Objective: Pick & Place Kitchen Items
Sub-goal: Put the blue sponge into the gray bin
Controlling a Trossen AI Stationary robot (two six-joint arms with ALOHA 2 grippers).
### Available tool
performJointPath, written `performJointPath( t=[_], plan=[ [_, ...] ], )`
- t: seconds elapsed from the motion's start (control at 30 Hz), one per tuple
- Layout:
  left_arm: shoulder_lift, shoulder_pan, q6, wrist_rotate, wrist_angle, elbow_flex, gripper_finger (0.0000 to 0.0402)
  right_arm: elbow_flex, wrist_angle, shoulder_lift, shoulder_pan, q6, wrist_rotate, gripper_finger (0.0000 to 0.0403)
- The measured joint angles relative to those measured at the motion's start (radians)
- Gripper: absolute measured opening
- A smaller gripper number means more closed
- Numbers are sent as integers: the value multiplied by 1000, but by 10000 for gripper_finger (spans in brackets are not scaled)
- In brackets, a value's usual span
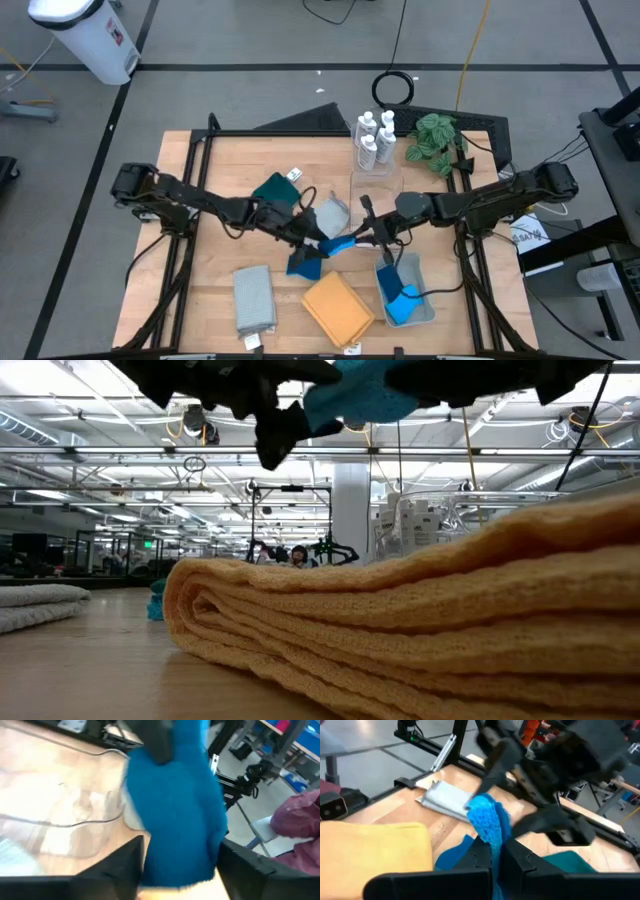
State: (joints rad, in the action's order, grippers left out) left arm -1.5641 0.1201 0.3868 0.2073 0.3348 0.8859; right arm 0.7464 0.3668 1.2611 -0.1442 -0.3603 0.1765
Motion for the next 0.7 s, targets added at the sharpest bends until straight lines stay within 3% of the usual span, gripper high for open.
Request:
performJointPath(
  t=[0.1,0.3,0.47,0.7],
  plan=[
    [66,-19,41,-33,-96,1,274,0,-46,-47,-5,8,-5,3],
    [175,19,-5,-280,-252,0,318,0,-142,-142,-23,39,-117,1],
    [240,76,-83,-435,-331,1,333,0,-219,-208,-46,64,-232,1],
    [301,131,-98,-620,-469,0,335,0,-230,-258,-57,88,-228,1]
  ],
)
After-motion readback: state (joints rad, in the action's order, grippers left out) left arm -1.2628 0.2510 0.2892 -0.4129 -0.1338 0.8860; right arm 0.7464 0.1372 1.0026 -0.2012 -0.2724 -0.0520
